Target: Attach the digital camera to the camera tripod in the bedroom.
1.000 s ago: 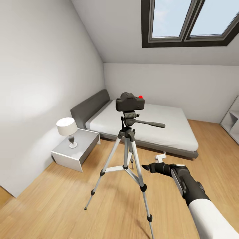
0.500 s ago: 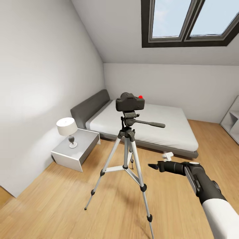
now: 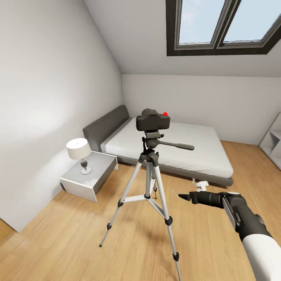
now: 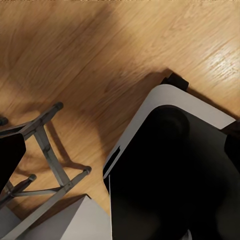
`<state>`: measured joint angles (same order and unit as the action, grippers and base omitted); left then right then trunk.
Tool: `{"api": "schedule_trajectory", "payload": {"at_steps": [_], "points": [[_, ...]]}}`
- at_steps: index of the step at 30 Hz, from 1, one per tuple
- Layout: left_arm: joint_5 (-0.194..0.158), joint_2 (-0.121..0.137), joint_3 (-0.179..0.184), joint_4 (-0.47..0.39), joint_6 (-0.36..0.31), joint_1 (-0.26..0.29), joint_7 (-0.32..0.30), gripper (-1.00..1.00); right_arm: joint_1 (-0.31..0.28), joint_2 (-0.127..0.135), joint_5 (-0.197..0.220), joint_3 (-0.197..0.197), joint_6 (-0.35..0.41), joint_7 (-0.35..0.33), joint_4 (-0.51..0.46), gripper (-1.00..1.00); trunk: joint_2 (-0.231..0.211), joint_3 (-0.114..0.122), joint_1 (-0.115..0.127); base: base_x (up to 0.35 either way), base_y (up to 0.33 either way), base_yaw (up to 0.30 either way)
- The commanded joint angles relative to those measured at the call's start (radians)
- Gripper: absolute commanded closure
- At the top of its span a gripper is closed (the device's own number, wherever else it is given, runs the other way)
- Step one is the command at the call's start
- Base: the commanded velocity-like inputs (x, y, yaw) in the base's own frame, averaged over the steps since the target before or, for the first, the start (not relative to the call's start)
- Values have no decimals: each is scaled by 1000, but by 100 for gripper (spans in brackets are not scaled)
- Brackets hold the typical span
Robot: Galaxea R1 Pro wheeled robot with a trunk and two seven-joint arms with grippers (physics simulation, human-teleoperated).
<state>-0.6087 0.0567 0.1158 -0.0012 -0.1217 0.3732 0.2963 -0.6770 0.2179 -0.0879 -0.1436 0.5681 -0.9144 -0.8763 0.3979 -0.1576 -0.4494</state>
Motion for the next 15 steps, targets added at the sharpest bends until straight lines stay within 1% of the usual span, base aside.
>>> {"api": "schedule_trajectory", "payload": {"at_steps": [1,5,8,11,15], "points": [[-5,0,8,0,-3,1,3,-100,-1,6,-9,-5,4,-6,12,-100,2,-2,-1,0,0,0],[-6,0,8,0,10,1,4,-100,-1,40,-11,-8,-2,12,87,-100,2,-2,-1,0,0,0],[-7,0,8,0,26,1,4,-100,-1,63,-11,-9,-5,39,156,-100,2,-2,-1,0,0,0],[-9,0,8,0,40,1,4,-100,-1,83,-14,-9,-7,82,232,-100,2,-2,-1,0,0,0],[-10,-2,8,1,47,0,4,-100,-1,105,-26,-10,-20,163,355,-100,2,-2,-1,0,0,0]]}}
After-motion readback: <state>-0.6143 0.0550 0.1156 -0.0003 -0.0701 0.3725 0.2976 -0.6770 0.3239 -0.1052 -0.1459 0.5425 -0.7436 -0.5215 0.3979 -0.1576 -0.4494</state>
